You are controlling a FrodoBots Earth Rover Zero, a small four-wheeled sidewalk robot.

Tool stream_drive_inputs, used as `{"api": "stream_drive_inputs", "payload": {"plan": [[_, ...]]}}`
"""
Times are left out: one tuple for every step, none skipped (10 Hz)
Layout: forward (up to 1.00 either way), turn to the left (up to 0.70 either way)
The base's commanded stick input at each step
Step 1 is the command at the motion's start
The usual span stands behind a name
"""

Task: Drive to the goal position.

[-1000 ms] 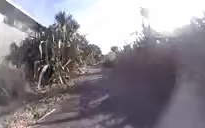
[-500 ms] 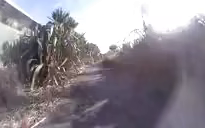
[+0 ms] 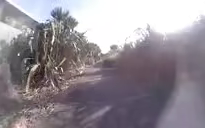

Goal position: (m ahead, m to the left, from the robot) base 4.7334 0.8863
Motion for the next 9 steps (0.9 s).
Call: {"api": "stream_drive_inputs", "payload": {"plan": [[0.45, 0.0], [0.45, 0.0], [0.45, 0.0], [0.45, 0.0], [0.45, 0.0], [0.45, 0.0], [0.45, 0.0], [0.45, 0.0], [0.45, 0.0]]}}
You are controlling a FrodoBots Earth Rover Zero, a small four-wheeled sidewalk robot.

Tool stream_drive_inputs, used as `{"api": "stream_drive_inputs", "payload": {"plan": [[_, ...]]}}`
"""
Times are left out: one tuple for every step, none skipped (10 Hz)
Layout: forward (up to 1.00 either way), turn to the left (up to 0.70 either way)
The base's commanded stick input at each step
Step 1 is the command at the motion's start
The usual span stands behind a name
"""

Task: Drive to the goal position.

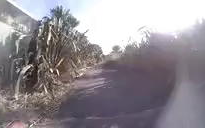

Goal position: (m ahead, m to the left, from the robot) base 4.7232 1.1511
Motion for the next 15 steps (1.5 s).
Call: {"api": "stream_drive_inputs", "payload": {"plan": [[0.45, 0.0], [0.45, 0.0], [0.45, 0.0], [0.45, 0.0], [0.45, 0.0], [0.45, 0.0], [0.45, -0.08], [0.45, -0.16], [0.45, -0.23], [0.45, -0.27], [0.45, -0.27], [0.45, -0.27], [0.45, -0.27], [0.45, -0.27], [0.45, -0.27]]}}
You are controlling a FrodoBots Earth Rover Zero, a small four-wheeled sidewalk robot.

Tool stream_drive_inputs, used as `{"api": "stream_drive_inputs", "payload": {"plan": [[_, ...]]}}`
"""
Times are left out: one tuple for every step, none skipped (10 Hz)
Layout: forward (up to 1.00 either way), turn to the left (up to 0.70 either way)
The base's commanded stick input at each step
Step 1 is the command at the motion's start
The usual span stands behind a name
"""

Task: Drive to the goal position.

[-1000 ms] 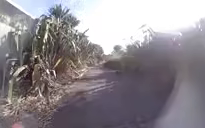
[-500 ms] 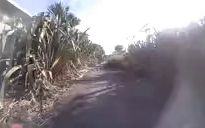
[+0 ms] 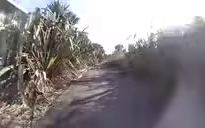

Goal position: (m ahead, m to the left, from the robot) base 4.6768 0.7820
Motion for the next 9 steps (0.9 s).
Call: {"api": "stream_drive_inputs", "payload": {"plan": [[0.45, -0.27], [0.45, -0.27], [0.45, -0.27], [0.45, -0.27], [0.45, -0.27], [0.45, -0.27], [0.45, -0.27], [0.45, -0.27], [0.45, -0.27]]}}
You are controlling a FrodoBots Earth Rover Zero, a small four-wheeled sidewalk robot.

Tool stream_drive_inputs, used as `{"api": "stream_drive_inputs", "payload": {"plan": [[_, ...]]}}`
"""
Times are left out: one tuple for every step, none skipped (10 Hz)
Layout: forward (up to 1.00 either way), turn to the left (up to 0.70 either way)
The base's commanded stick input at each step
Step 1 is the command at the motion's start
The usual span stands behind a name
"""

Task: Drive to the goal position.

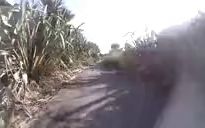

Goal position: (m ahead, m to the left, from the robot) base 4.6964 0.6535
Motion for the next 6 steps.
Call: {"api": "stream_drive_inputs", "payload": {"plan": [[0.45, 0.0], [0.45, 0.0], [0.45, 0.0], [0.45, 0.0], [0.45, 0.0], [0.45, 0.0]]}}
